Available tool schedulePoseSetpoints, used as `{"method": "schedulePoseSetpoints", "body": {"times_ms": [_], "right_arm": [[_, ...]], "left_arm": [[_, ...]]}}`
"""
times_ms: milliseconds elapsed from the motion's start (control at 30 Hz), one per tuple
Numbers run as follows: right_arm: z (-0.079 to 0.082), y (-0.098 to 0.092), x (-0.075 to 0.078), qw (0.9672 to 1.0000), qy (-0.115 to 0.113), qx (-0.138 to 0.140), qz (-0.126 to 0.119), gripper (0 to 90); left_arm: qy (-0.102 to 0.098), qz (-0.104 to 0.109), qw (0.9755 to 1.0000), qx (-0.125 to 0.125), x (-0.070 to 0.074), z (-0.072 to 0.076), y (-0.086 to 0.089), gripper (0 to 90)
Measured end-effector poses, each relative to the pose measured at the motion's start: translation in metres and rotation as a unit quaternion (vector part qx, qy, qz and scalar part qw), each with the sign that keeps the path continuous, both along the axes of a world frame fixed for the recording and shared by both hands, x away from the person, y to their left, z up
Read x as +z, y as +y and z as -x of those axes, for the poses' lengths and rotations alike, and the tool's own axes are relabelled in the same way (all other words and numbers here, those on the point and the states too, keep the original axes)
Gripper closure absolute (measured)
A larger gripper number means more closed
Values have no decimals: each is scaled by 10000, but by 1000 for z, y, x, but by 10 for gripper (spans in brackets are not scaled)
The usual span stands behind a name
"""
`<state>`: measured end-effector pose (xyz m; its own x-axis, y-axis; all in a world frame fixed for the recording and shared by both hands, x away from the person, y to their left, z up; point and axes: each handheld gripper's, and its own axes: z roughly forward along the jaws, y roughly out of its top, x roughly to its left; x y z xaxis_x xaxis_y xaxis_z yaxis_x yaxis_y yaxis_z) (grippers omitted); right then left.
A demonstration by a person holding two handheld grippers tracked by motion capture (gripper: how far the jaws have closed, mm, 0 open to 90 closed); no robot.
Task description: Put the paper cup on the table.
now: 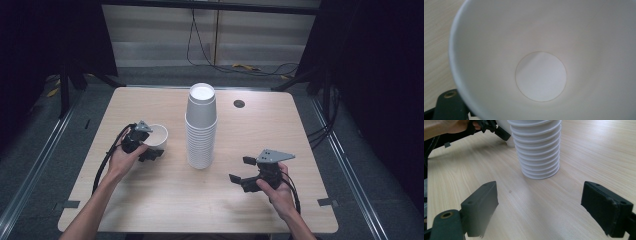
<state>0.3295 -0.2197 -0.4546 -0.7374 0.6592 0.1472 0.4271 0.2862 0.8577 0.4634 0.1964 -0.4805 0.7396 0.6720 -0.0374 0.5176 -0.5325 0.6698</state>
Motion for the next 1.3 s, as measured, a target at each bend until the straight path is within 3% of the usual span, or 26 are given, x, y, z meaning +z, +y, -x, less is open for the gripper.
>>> {"method": "schedulePoseSetpoints", "body": {"times_ms": [100,533,600,667,767,833,900,1000,1067,1100,1300], "right_arm": [[0,0,-1,10000,21,-5,43,137],[-1,0,-2,10000,69,-56,3,138],[-1,0,-2,10000,50,-72,-7,138],[-1,-1,-2,10000,34,-81,-5,137],[-1,-1,-2,9999,-4,-152,-3,138],[-1,-2,-1,9999,0,-160,-11,138],[-1,-2,-1,9998,-19,-184,-31,138],[-1,-3,-1,9998,-23,-203,-29,138],[-1,-2,-1,9998,-11,-206,-50,138],[-1,-1,-1,9996,42,-162,-211,138],[1,2,1,9997,-34,-137,-180,138]], "left_arm": [[-38,-87,10000,-5,0,4,5,157],[-208,404,9986,285,-2,27,25,157],[-319,403,9982,324,0,32,25,158],[-416,563,9970,325,5,38,25,156],[-550,446,9969,346,11,46,25,156],[-542,579,9963,342,12,50,27,157],[-579,525,9962,397,12,55,28,157],[-585,617,9954,435,13,63,30,157],[-632,622,9953,376,16,68,29,156],[-661,590,9955,335,18,71,27,157],[-757,780,9937,256,24,92,23,157]]}}
